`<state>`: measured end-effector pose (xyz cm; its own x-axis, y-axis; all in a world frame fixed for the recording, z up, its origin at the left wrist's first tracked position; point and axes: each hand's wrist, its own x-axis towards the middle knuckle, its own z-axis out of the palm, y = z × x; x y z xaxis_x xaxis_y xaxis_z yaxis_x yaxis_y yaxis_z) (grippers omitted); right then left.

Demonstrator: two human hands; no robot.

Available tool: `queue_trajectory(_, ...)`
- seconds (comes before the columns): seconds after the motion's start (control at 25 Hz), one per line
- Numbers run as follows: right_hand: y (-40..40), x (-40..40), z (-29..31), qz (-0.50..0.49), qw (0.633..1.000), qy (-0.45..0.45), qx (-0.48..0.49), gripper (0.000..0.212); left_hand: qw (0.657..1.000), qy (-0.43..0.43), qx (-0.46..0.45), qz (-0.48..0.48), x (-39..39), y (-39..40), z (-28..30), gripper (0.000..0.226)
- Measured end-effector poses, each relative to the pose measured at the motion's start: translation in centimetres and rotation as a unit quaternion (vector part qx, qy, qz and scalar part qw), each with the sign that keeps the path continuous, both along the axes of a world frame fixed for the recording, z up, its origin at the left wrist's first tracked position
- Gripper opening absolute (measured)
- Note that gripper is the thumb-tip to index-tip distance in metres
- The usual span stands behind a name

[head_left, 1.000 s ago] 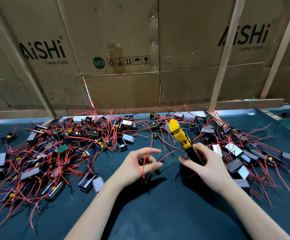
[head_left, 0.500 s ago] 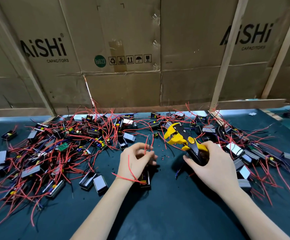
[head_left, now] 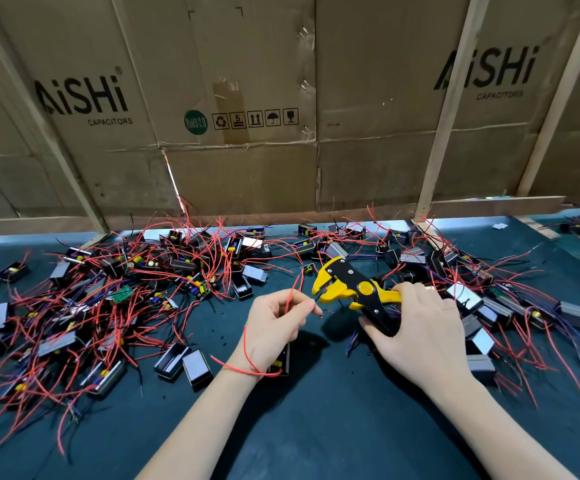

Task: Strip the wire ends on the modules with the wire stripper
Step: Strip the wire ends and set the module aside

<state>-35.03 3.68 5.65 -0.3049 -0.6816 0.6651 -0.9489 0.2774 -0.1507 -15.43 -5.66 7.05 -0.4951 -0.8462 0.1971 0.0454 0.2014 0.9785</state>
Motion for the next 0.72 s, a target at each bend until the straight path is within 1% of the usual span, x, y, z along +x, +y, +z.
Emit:
queue_trajectory(0.32,0.12,0.16,0.23,0.015,0.999,0.027,-0.014,0.052,0.998,-0.045,0.003,0.043,-0.08,-0.19,-0.19,0.019)
queue_trajectory(0.56,0.18,0.31,0.32,0.022,0.999,0.031,-0.031,0.05,0.996,-0.07,-0.006,0.049,-0.06,-0.21,-0.11,0.015)
queue_trajectory(0.72,0.27,0.39,0.47,0.02,0.999,0.033,-0.024,0.049,0.996,-0.08,-0.01,0.046,0.01,-0.21,-0.05,0.015)
